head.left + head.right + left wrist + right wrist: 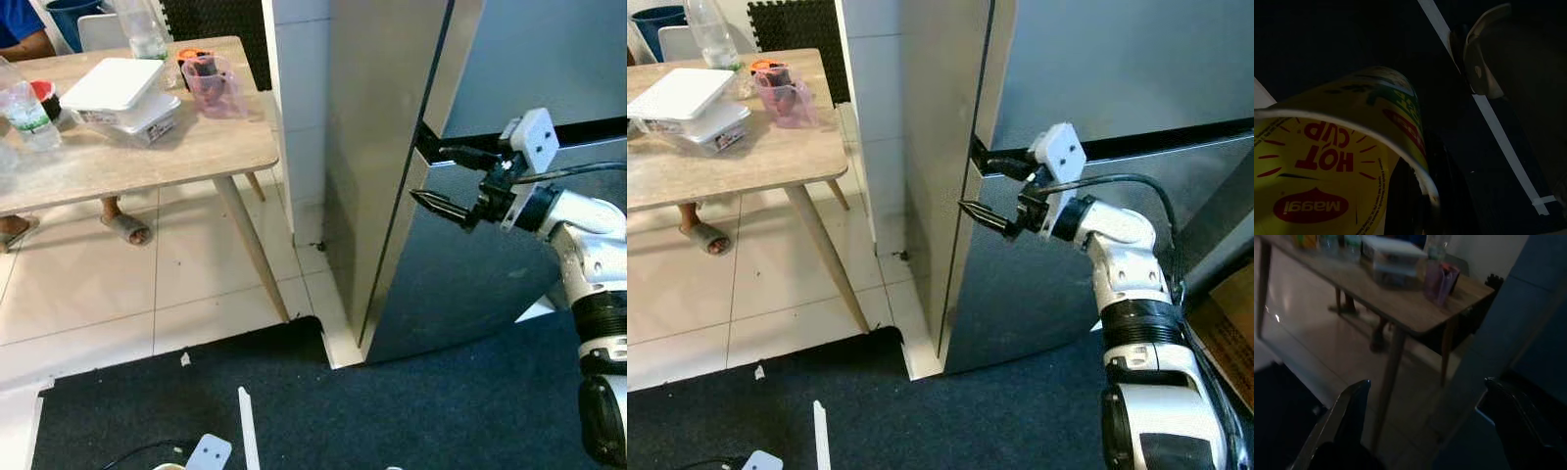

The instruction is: Restocking fridge

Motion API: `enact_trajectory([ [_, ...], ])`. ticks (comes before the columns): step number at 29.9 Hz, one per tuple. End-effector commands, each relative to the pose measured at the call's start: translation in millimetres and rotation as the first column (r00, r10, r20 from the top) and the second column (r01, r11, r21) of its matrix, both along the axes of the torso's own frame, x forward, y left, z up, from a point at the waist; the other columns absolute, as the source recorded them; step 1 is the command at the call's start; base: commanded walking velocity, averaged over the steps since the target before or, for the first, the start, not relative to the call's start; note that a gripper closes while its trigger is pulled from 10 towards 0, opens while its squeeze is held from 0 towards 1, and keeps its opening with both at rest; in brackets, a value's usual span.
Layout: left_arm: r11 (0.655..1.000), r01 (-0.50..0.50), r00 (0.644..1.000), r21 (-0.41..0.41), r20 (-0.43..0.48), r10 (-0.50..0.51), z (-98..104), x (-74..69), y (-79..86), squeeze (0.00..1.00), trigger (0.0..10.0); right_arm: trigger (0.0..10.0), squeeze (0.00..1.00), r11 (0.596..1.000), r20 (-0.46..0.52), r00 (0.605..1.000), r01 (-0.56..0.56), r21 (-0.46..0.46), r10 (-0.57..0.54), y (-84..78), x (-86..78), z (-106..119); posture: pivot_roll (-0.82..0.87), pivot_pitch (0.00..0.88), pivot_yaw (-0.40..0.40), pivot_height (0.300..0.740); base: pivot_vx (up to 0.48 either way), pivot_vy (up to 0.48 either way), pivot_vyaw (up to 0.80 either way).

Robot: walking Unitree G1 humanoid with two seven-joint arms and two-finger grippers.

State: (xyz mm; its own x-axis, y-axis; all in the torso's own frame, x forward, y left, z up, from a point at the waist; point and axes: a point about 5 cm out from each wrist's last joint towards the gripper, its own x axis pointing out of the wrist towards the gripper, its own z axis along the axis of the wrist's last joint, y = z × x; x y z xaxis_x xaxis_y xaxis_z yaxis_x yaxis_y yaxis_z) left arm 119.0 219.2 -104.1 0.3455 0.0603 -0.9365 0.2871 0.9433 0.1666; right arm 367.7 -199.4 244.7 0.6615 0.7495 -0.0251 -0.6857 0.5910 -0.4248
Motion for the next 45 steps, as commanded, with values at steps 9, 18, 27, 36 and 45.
enact_trajectory([
  [9, 0.999, 0.008, 1.000, -0.045, -0.028, -0.010, -6, -10.8, -16.9, 0.00, 10.0, 10.0, 0.00, 0.930, 0.038, 0.999, 0.024, -0.367, -0.011, 3.1, 2.2, -4, -0.08, 0.098, -0.061, 0.740, 0.000, 0.000, 0.00],
  [18, 0.998, 0.005, 1.000, -0.056, -0.029, -0.007, -7, -11.3, -21.9, 0.00, 10.0, 10.0, 0.00, 0.889, 0.070, 0.995, 0.092, -0.449, -0.068, -5.4, 7.1, -2, -0.09, 0.100, -0.070, 0.740, 0.000, 0.000, 0.00],
  [27, 0.998, 0.003, 1.000, -0.061, -0.028, -0.005, -7, -10.9, -22.9, 0.00, 10.0, 10.0, 0.00, 0.951, 0.141, 0.988, 0.105, -0.289, -0.066, -5.9, 9.6, 27, -0.09, 0.101, -0.072, 0.740, 0.000, 0.000, 0.00],
  [36, 0.998, 0.001, 0.999, -0.062, -0.032, -0.003, -7, -12.5, -23.2, 0.00, 10.0, 10.0, 0.00, 0.850, 0.082, 0.981, 0.196, -0.489, -0.179, -26.5, 15.6, 9, -0.08, 0.104, -0.073, 0.740, 0.000, 0.000, 0.00],
  [45, 0.998, 0.002, 0.999, -0.065, -0.033, -0.004, -8, -13.4, -23.6, 0.00, 10.0, 10.0, 0.00, 0.779, 0.066, 0.974, 0.215, -0.589, -0.219, -28.9, 20.7, -3, -0.08, 0.111, -0.073, 0.740, 0.000, 0.000, 0.00],
])
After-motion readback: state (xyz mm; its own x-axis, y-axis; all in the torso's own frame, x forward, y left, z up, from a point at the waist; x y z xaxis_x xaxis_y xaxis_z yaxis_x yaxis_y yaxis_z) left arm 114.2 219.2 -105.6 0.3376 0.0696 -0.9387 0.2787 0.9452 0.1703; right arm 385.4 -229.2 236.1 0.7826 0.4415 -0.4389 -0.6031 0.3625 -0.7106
